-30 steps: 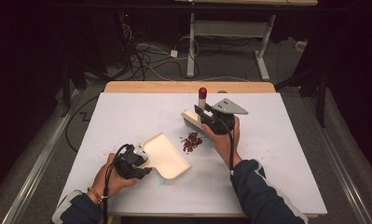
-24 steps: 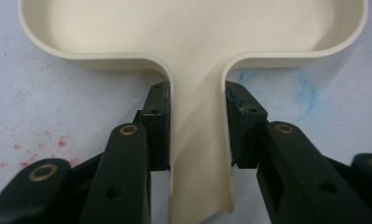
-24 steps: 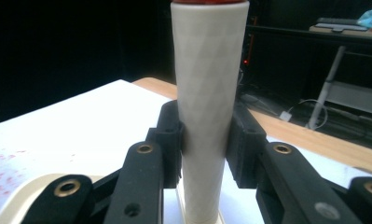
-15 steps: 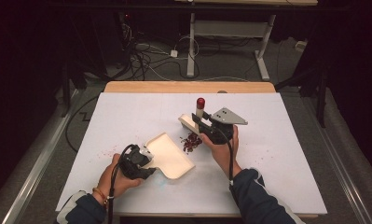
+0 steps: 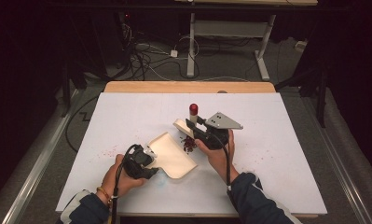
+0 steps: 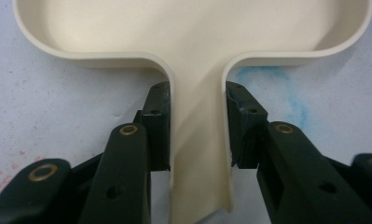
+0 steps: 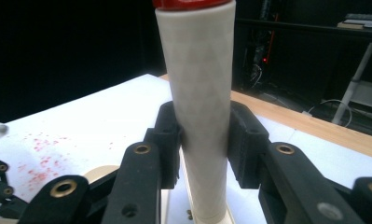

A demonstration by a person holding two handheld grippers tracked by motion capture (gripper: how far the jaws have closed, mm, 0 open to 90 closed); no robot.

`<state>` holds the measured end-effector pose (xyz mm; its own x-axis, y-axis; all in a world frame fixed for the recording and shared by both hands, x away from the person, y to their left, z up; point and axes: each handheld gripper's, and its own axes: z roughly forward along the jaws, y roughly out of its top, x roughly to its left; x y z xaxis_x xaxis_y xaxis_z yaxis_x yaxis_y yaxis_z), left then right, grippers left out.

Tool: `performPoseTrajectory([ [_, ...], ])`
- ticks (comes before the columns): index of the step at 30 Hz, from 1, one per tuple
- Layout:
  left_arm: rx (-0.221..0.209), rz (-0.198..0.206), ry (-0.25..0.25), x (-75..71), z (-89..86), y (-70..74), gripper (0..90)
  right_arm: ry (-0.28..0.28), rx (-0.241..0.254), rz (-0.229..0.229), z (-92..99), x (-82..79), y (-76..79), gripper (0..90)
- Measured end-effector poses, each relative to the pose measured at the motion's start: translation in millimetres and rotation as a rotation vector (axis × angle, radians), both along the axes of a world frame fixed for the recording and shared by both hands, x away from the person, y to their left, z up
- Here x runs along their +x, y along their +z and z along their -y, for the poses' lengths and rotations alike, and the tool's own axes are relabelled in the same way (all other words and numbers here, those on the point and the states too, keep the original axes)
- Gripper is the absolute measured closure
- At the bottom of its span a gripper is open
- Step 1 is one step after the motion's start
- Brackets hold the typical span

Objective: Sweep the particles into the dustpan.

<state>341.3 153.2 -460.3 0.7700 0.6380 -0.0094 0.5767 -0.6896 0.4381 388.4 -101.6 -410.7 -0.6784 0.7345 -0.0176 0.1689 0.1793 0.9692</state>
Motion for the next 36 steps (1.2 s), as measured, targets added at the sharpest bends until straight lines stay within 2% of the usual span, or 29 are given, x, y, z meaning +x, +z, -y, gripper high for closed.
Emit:
performPoseTrajectory([
  [3,0.001,0.001,0.001,0.1,0.9,0.1,64.2,0.022,0.001,0.001,-4.7,-5.4,0.9,68.3],
  [7,0.000,-0.006,0.009,0.4,2.4,-0.7,64.2,0.010,0.008,-0.009,-8.9,-10.8,1.7,68.2],
  [10,0.008,-0.009,0.022,-0.7,5.8,-0.8,64.2,0.027,0.015,-0.014,-12.5,-15.4,2.6,68.4],
  [16,-0.001,-0.020,0.040,-0.2,9.4,-2.1,64.2,0.034,0.012,-0.005,-17.8,-24.6,2.3,68.3],
  [20,-0.004,-0.019,0.047,0.1,10.9,-2.2,64.1,0.060,0.033,-0.011,-18.3,-33.3,4.7,68.9],
  [25,-0.003,-0.016,0.050,-0.4,11.7,-2.2,64.1,0.099,0.027,-0.007,-24.8,-41.1,5.8,69.4],
  [28,0.001,-0.011,0.048,-0.5,11.9,-2.2,64.1,0.114,0.026,-0.004,-28.1,-43.5,6.4,69.6],
  [30,0.001,-0.012,0.045,-0.2,11.7,-1.9,64.1,0.119,0.012,0.013,-29.5,-44.0,6.7,69.8],
  [36,-0.001,-0.005,0.032,0.5,10.1,-2.0,64.2,0.122,0.035,0.026,-20.8,-36.8,9.2,70.1],
])
